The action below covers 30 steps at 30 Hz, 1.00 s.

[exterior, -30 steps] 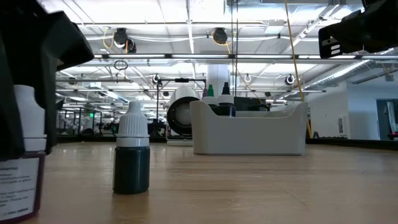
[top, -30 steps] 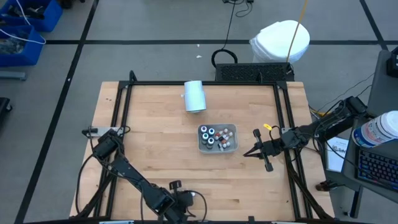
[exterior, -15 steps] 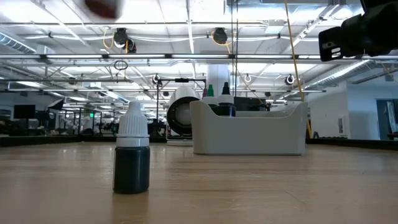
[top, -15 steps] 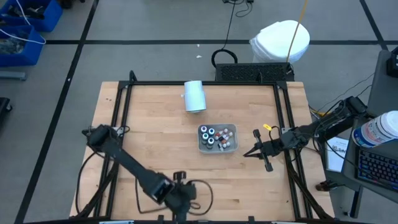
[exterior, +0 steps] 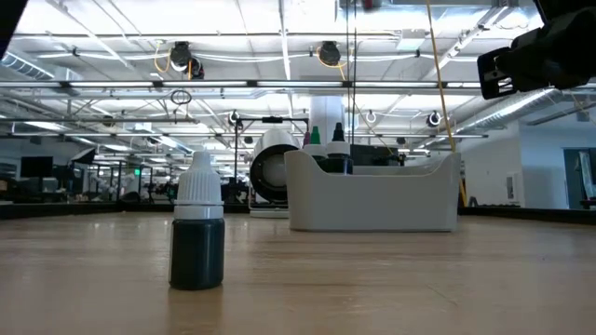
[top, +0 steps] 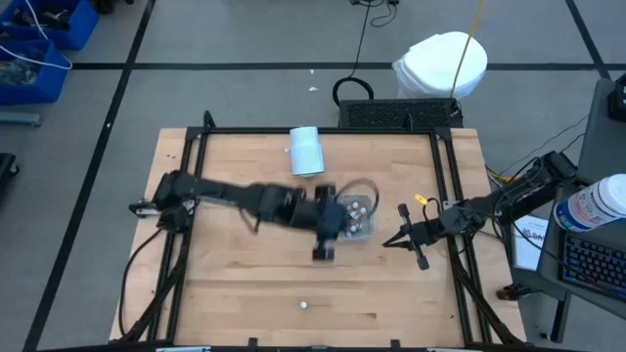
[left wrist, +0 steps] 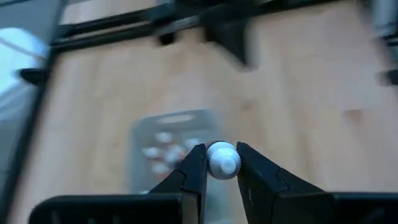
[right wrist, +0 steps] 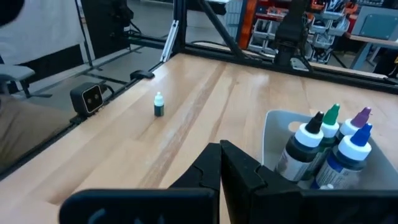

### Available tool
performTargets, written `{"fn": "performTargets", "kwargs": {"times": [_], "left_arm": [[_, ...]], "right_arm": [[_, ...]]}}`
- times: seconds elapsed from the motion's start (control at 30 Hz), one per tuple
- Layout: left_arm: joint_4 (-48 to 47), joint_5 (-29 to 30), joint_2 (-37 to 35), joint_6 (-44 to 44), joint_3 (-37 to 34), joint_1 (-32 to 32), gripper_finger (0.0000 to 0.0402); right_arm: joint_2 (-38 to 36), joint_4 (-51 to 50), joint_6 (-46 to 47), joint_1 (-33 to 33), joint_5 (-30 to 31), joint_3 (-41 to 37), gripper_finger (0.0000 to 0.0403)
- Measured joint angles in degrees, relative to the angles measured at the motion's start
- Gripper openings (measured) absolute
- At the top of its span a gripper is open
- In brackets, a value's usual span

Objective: Pick & Place food coloring
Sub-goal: Put the red food coloring bottle into the gray bin

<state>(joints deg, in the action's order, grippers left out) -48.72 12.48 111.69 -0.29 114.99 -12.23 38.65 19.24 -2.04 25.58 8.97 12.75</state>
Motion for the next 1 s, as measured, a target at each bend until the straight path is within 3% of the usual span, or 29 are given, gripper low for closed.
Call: {"fn": "performTargets", "kwargs": {"times": [0.3, 0.47, 0.63, 1.0], "left_arm": [[0.8, -4.2, 5.5, 5.6, -1.1, 10.4, 0.0067], [2.5, -8.0, 10.1, 8.6, -1.1, 11.4, 0.0067], [7.6, -8.2, 14.2, 11.2, -1.1, 11.4, 0.0067], [9.9, -7.9, 18.2, 13.6, -1.1, 13.7, 0.0067]], "right_arm": [[-2.0, 2.5, -0.2, 0.0, -1.9, 0.0, 0.0000], [-6.5, 0.0, -0.8, 0.0, -1.7, 0.0, 0.0000], [-9.9, -1.1, -2.5, 0.0, -1.6, 0.0, 0.0000], [-10.1, 0.1, -6.5, 0.0, -1.3, 0.0, 0.0000]]}}
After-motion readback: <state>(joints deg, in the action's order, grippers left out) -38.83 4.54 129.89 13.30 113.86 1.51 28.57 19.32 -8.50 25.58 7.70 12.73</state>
